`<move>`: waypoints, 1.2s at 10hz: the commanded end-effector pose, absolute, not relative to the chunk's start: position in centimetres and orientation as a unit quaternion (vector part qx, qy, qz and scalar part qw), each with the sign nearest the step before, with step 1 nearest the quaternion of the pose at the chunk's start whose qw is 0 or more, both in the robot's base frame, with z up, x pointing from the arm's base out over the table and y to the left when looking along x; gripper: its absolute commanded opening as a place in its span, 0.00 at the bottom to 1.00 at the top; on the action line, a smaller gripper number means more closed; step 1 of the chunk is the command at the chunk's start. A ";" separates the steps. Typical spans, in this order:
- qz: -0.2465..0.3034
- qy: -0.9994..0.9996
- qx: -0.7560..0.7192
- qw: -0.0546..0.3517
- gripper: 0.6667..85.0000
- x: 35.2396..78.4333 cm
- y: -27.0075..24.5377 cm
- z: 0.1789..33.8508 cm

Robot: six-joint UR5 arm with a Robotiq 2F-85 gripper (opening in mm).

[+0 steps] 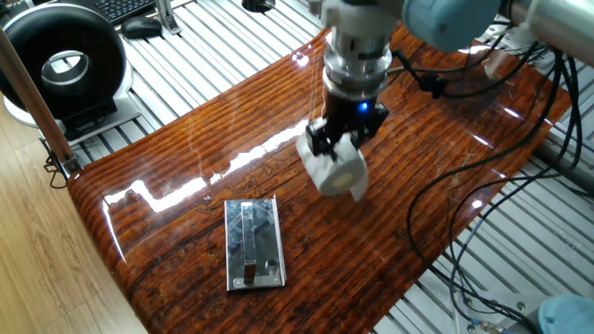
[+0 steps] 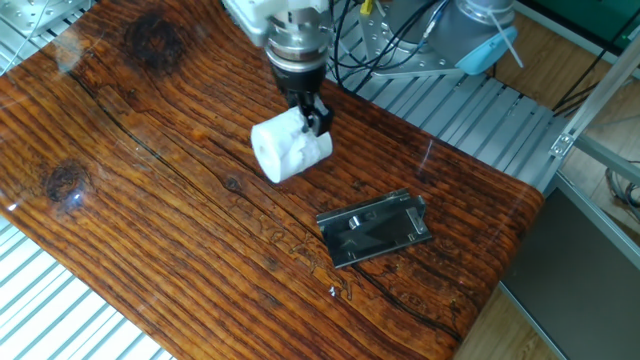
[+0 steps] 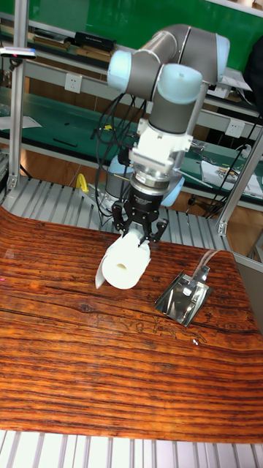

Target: Put the toilet paper on its holder

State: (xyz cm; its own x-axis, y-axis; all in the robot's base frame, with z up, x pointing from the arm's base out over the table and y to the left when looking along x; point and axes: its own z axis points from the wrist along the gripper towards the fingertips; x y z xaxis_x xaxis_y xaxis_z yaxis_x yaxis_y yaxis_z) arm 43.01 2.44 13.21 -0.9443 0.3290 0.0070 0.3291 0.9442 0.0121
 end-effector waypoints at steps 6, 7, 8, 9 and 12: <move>-0.011 -0.986 -0.167 -0.022 0.00 47.7 -2.7 15.9; -0.008 -0.986 -0.163 -0.020 0.00 47.8 -3.3 15.8; -0.003 -0.987 -0.159 -0.015 0.00 47.6 -3.8 15.8; 0.003 -0.988 -0.155 -0.012 0.00 47.4 -4.1 15.8; 0.014 -0.990 -0.136 -0.013 0.00 47.4 -4.7 15.8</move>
State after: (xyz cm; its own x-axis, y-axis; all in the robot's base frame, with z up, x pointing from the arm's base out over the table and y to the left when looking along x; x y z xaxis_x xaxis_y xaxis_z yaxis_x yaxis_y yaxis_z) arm 47.25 -4.09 15.68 -0.9553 0.2942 -0.0284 0.2946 0.9555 -0.0132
